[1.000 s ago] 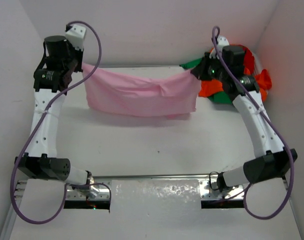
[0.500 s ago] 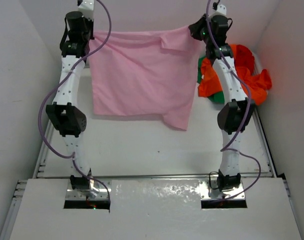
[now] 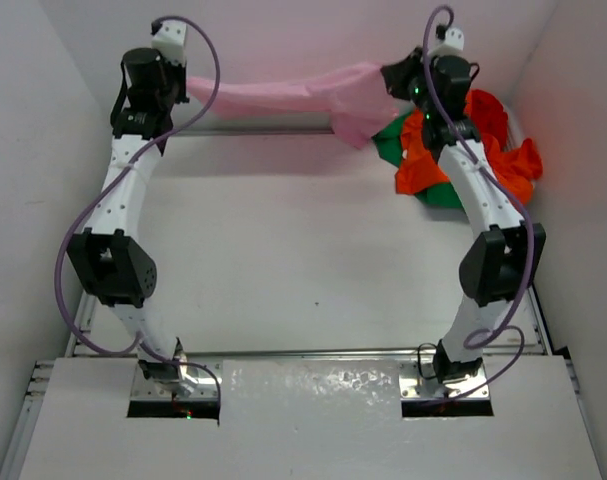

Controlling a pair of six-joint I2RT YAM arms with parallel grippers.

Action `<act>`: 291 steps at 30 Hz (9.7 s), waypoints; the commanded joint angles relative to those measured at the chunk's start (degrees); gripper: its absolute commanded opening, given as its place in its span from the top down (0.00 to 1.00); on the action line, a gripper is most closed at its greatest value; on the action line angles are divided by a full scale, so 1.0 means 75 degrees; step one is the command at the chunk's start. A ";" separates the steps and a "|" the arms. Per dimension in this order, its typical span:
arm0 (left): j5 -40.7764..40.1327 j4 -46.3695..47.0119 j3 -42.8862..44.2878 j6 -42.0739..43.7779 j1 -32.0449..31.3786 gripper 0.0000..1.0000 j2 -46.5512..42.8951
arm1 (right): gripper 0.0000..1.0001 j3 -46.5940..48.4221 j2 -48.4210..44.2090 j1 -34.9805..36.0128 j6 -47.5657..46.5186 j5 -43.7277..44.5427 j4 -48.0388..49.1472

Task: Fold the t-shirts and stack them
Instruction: Flatten out the tshirt, then grap the side of the flattened tshirt closest away from the robot with both arms, then fold the flattened tshirt in 1/3 of the way, then grap the side of the flattened tshirt furthest away from the robot with both arms, then fold the other side of the tshirt into a rectangle

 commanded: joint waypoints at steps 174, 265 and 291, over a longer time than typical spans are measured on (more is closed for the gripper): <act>0.2356 -0.2392 -0.7210 0.0220 0.1492 1.00 -0.0276 | 1.00 -1.0050 -0.3033 -0.0312 -0.0788 -0.0352 -0.2633; 0.2414 -0.2827 -0.7268 0.2096 0.1304 1.00 -0.1705 | 1.00 -0.8782 -0.3441 0.0109 -0.0661 -0.0715 -0.2354; 0.1862 -0.3189 -0.7842 0.2587 0.1269 0.93 -0.2245 | 1.00 -0.9429 -0.4124 0.0355 -0.0965 -0.0270 -0.2798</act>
